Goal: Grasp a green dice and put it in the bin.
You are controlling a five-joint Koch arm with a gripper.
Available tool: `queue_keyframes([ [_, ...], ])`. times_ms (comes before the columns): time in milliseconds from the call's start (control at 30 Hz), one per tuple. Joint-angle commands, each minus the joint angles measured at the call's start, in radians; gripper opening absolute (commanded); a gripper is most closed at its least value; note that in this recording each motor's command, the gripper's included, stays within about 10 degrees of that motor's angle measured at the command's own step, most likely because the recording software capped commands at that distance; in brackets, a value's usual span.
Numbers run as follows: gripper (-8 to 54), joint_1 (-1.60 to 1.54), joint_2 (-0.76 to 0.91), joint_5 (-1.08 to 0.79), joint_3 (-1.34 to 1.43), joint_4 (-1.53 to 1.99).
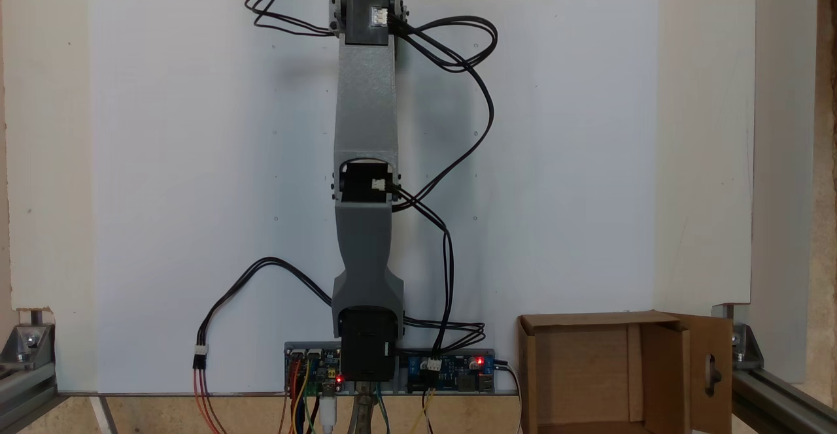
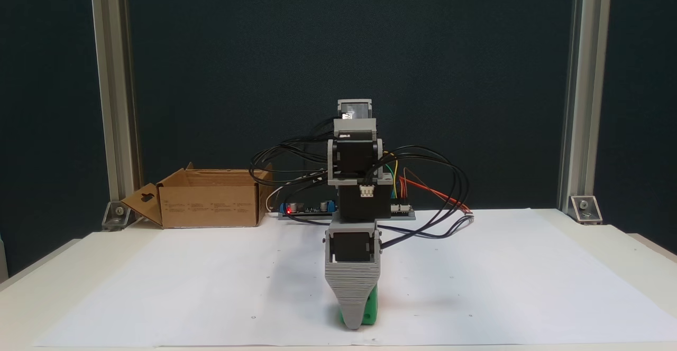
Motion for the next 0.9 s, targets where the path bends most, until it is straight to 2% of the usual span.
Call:
queue_keyframes([
  [0, 11.8, 0.017, 0.011, -0.015, -0.044, 0.014],
  [133, 11.8, 0.020, 0.110, -0.015, -0.009, 0.064],
  [567, 11.8, 0.003, 0.718, -0.017, 0.394, -0.011],
  [867, 11.8, 0.242, 0.945, -0.138, 0.653, -0.189],
])
